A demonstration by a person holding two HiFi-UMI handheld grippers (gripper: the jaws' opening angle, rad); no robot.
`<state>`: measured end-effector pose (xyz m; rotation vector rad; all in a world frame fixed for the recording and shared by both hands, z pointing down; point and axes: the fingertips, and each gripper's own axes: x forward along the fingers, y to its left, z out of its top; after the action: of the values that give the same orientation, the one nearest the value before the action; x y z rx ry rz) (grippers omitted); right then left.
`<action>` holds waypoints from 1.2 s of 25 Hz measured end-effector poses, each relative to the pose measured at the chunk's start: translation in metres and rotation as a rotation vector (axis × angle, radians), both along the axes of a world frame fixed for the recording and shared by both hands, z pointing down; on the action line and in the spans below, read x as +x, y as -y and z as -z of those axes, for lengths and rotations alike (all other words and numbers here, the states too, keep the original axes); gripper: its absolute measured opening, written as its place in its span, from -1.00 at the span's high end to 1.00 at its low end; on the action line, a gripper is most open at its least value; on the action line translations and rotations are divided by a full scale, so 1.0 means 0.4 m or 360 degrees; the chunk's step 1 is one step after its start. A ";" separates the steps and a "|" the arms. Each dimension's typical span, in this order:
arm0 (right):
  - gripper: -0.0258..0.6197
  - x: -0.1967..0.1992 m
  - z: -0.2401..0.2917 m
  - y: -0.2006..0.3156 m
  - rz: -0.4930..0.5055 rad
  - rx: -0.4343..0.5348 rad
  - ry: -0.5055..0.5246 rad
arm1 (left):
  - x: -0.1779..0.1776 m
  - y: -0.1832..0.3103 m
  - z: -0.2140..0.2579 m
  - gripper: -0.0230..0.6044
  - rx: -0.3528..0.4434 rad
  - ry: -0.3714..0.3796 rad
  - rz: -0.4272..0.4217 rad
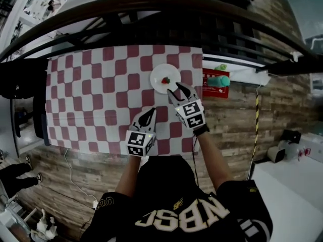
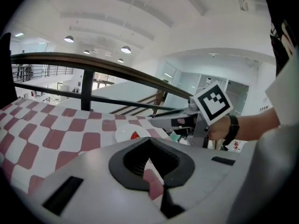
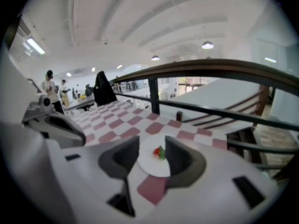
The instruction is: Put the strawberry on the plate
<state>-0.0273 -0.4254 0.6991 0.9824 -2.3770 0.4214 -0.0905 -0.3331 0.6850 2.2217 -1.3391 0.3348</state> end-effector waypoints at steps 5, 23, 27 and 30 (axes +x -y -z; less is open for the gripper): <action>0.50 0.019 0.160 -0.103 -0.0118 0.0115 0.0122 | -0.023 -0.015 0.144 0.90 0.0138 -0.0014 0.0070; 0.86 0.036 0.572 -0.418 -0.0426 0.0544 0.0359 | -0.032 -0.208 0.560 0.90 0.0628 -0.0081 0.0038; 0.86 0.026 0.559 -0.460 -0.0393 0.0557 0.0352 | -0.003 -0.236 0.570 0.90 0.0687 -0.0078 0.0024; 0.86 0.021 0.546 -0.493 -0.0380 0.0557 0.0375 | 0.015 -0.256 0.568 0.90 0.0710 -0.0081 0.0026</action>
<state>-0.0189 -0.2283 0.4809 1.4552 -2.6098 0.2186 -0.0844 -0.2309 0.4578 2.5526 -1.5187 -0.0349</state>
